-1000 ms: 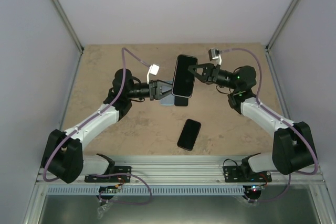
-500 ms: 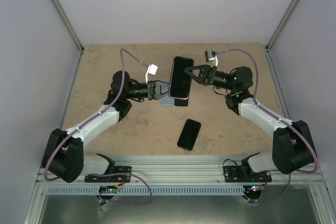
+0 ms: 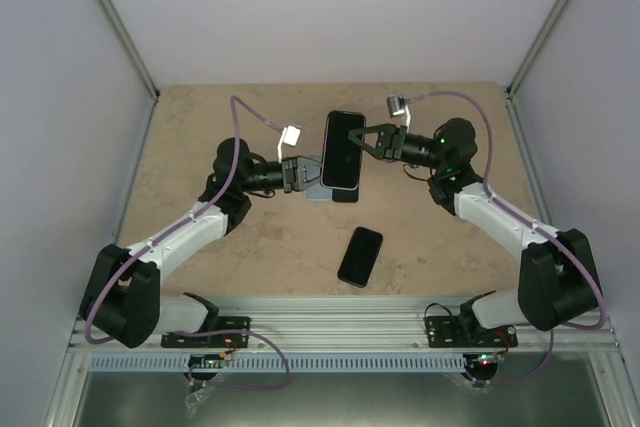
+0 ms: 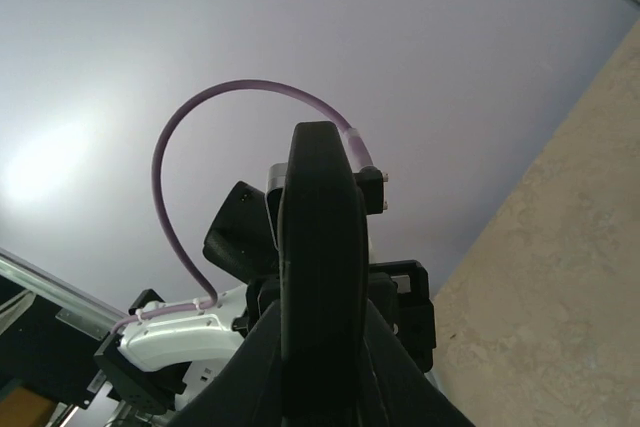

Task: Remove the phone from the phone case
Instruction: Remove the phone case from the phone.

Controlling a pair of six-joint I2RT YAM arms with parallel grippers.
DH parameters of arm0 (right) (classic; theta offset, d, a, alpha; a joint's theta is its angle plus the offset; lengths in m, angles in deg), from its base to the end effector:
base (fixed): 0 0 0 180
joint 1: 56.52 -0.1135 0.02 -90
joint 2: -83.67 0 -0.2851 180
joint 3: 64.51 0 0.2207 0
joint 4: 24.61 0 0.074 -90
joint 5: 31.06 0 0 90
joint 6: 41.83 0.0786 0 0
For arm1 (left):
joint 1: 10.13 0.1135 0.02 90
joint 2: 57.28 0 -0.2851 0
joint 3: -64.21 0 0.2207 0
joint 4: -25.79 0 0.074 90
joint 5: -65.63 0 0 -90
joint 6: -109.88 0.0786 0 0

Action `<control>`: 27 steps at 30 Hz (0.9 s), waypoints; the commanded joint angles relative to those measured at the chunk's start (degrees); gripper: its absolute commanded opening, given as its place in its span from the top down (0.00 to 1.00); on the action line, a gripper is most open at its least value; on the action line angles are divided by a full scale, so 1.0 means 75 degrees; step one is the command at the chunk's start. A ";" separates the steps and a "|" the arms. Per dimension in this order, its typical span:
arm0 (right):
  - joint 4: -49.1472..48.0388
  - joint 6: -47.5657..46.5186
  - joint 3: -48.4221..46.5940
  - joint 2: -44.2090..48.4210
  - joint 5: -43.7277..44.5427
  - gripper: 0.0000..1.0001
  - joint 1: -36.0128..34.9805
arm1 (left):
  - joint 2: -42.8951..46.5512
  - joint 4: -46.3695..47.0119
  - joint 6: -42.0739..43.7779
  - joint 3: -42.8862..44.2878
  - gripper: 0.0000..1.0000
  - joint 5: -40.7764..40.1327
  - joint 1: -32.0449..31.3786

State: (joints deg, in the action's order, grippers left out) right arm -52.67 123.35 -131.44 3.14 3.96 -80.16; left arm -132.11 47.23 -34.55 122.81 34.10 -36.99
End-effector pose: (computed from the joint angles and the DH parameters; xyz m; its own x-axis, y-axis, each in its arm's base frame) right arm 0.2517 0.1804 0.3726 -0.8662 0.2264 -0.4454 -0.4658 -0.0437 0.8838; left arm 0.2123 -0.1826 0.3374 -0.7610 -0.0914 -0.6423 0.6438 0.0149 -0.7650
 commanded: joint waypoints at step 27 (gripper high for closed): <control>0.6412 -0.6376 -0.2223 0.0228 0.0755 0.15 0.0780 | 0.0163 -0.0876 -0.0580 0.0075 1.00 -0.1575 0.0510</control>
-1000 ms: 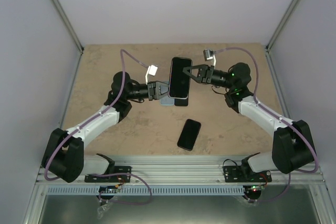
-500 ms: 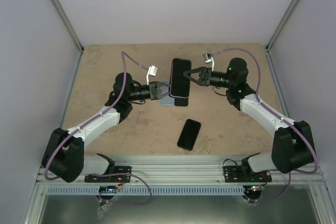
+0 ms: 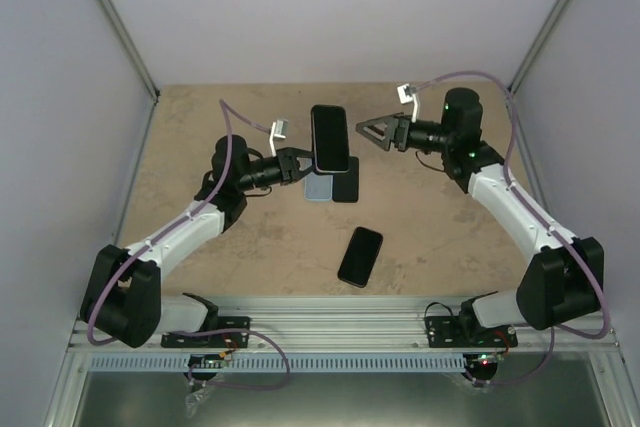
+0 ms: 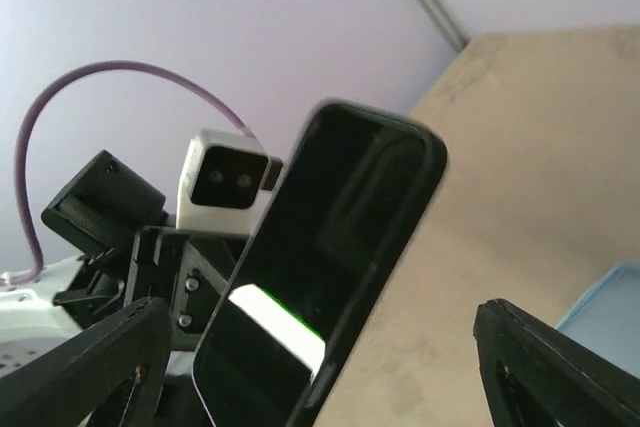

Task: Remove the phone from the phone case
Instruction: Remove the phone case from the phone.

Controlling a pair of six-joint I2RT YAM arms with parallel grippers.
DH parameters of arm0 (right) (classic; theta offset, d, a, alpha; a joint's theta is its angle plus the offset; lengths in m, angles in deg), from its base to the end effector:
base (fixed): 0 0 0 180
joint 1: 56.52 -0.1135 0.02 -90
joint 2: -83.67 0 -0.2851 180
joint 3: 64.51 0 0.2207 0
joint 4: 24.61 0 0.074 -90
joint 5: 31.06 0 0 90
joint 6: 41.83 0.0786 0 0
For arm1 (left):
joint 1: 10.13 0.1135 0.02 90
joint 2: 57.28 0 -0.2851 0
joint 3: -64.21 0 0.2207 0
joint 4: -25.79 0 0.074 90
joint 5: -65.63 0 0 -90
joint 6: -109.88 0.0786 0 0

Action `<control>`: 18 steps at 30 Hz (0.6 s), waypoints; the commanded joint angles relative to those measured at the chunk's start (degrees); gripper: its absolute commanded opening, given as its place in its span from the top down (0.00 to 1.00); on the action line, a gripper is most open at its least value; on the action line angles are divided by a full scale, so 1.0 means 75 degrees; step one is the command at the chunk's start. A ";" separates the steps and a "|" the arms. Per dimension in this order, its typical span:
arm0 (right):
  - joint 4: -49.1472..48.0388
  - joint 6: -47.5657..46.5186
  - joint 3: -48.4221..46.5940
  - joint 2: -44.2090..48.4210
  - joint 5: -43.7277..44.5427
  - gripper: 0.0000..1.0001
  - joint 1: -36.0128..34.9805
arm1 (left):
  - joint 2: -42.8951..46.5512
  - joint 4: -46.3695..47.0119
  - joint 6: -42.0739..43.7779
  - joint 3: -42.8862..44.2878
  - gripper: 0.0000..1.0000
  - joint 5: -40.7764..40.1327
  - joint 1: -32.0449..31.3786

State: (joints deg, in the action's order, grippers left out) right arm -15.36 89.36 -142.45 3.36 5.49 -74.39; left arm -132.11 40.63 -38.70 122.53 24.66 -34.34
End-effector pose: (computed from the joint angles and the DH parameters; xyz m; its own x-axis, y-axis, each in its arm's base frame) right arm 0.2765 0.1555 0.3611 -0.7578 0.1677 -0.6305 -0.5748 0.2855 0.7668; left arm 0.2333 -0.1700 0.3223 -0.8307 -0.2400 -0.5023 0.4763 0.1606 -0.8645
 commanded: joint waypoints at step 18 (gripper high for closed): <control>0.3334 -0.6935 -0.1921 0.0040 0.4858 0.20 -0.2480 | 0.0066 -0.1808 -0.0060 0.0710 1.00 -0.1134 0.0403</control>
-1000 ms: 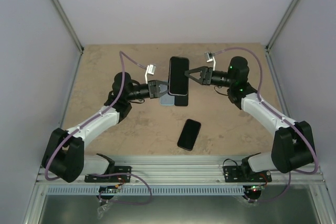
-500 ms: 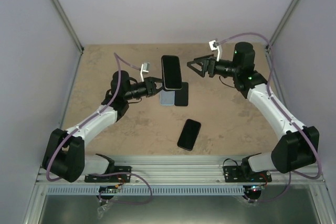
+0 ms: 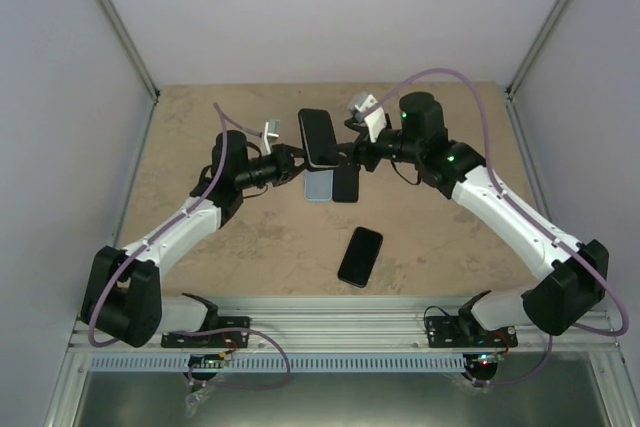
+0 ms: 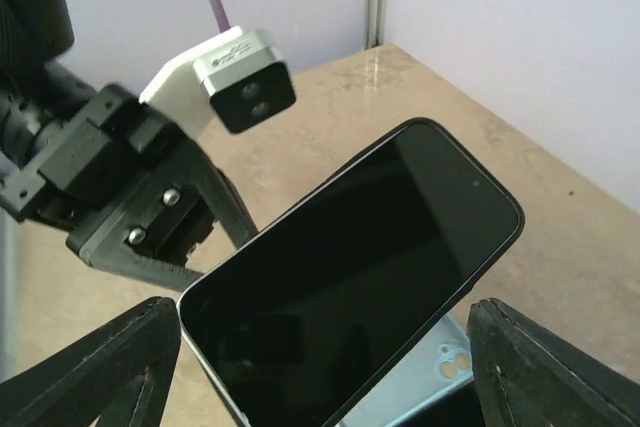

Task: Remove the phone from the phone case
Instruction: Remove the phone case from the phone.

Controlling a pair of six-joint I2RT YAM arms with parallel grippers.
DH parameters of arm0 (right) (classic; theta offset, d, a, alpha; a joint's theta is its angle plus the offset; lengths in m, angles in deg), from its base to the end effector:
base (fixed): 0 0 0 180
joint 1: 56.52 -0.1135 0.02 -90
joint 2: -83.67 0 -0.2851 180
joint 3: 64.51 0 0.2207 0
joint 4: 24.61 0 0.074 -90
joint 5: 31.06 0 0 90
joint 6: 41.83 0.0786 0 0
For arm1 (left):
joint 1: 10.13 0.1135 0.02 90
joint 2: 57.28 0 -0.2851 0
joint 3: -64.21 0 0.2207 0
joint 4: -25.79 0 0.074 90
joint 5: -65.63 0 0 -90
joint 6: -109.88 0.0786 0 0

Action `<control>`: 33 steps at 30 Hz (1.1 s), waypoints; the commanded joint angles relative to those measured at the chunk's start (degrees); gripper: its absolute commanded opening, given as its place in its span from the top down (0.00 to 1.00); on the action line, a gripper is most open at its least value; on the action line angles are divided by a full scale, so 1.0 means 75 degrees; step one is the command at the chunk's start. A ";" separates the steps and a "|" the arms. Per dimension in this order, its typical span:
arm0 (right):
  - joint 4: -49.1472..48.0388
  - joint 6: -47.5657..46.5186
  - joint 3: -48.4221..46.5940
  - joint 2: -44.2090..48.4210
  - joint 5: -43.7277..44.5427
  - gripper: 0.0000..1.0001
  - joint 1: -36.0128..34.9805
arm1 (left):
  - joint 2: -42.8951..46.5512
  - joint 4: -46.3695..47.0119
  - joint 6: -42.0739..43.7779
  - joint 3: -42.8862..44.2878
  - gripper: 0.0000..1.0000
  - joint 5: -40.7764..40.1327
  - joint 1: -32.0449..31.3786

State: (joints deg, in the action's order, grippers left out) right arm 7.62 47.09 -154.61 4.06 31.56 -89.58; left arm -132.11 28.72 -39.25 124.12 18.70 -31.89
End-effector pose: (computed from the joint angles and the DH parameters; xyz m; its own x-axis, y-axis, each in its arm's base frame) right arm 0.2478 0.2044 0.3808 -0.2945 -0.2117 -0.9319 -0.8481 0.5073 0.1528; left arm 0.2468 -0.1563 0.3045 -0.8640 -0.3303 -0.3801 0.2917 0.2872 -0.9124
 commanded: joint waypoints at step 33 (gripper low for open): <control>-0.0491 -0.3160 0.0219 -0.0686 0.4461 0.40 -0.2473 | -0.0119 -0.0199 -0.0529 0.0542 1.00 -0.0343 0.0086</control>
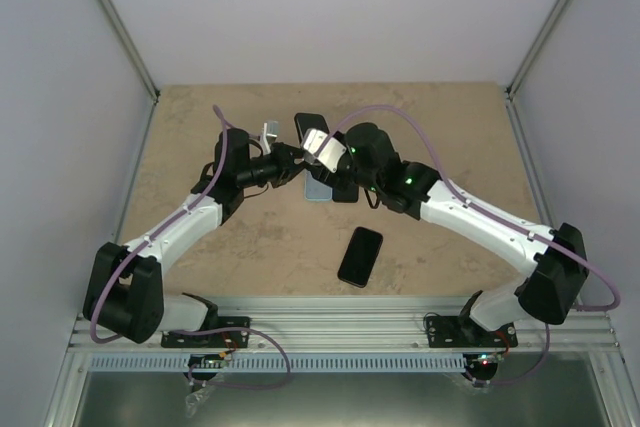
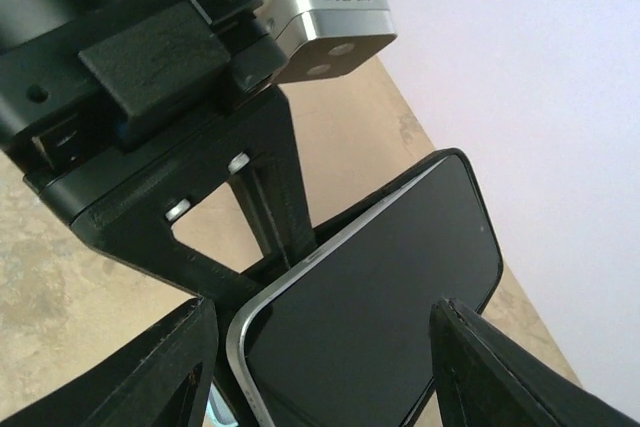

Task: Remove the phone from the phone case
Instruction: Remove the phone case from the phone.

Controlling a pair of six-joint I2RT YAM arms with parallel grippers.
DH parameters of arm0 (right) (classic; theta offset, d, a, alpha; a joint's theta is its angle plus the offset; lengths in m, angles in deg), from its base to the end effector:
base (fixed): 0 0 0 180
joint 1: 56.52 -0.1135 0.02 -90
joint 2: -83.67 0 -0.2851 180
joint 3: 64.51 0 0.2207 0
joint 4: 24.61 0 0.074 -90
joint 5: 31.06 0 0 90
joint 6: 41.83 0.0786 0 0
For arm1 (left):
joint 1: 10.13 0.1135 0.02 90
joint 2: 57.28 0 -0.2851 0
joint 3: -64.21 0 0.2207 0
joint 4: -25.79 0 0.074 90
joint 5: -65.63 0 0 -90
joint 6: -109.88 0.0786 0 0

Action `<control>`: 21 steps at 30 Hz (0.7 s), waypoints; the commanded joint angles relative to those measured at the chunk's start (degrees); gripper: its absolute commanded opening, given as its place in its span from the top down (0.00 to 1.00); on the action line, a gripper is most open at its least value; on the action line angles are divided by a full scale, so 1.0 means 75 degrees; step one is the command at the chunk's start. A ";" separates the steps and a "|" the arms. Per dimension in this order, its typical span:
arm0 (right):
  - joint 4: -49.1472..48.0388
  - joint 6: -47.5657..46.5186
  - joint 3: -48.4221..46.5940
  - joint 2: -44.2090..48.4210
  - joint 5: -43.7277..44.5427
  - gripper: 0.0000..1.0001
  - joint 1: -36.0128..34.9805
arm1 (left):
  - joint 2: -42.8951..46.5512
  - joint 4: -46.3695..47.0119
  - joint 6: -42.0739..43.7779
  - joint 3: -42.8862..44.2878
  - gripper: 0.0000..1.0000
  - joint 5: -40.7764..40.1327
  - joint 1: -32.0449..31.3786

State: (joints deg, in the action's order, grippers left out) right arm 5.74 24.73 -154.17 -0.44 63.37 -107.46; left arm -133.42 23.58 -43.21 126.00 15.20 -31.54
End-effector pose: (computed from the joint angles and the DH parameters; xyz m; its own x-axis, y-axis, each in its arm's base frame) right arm 0.2245 0.2670 0.3545 0.0479 -0.5704 -0.8200 -0.7749 0.4968 -0.3908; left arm 0.2559 -0.1541 0.2972 -0.8779 -0.3941 -0.2719 0.1480 0.3167 -0.9369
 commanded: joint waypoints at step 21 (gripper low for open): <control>-0.1783 -0.1513 0.1070 -0.0018 0.1829 0.55 -0.0202 | 0.0122 0.1368 -0.0664 -0.0046 1.00 0.0452 0.0042</control>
State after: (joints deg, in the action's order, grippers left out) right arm -2.88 18.02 -148.16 -0.44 70.93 -109.03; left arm -133.55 26.49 -46.70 125.46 15.13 -31.13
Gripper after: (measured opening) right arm 0.472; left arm 0.094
